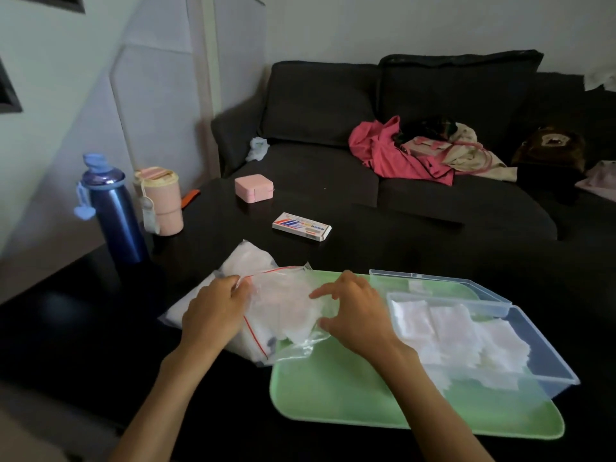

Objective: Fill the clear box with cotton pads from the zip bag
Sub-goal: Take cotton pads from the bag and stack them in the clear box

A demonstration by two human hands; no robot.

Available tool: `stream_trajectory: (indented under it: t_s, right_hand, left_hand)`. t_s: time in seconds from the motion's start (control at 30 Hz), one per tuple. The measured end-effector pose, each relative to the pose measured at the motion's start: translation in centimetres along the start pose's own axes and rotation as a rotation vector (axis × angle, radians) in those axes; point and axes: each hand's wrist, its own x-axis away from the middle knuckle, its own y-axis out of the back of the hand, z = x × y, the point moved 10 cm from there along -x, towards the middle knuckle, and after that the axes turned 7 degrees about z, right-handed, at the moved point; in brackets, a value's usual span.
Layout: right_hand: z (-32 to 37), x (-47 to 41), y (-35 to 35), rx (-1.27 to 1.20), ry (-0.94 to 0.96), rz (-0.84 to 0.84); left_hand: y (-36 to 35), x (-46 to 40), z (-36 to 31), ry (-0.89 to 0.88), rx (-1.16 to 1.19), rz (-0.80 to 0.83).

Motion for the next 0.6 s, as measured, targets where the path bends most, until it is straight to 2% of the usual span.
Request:
stream_trajectory:
  t_s: [0.1, 0.33, 0.6]
  right_hand:
    - [0.8, 0.0, 0.8, 0.062, 0.041, -0.126]
    - [1.7, -0.3, -1.1, 0.253, 0.096, -0.07]
    - [2.0, 1.3, -0.2, 0.195, 0.181, -0.186]
  left_hand:
    - [0.1, 0.0, 0.2, -0.002, -0.015, -0.006]
    - [0.4, 1.1, -1.3, -0.087, -0.176, -0.097]
    - [0.6, 1.5, -2.4, -0.096, -0.211, -0.166]
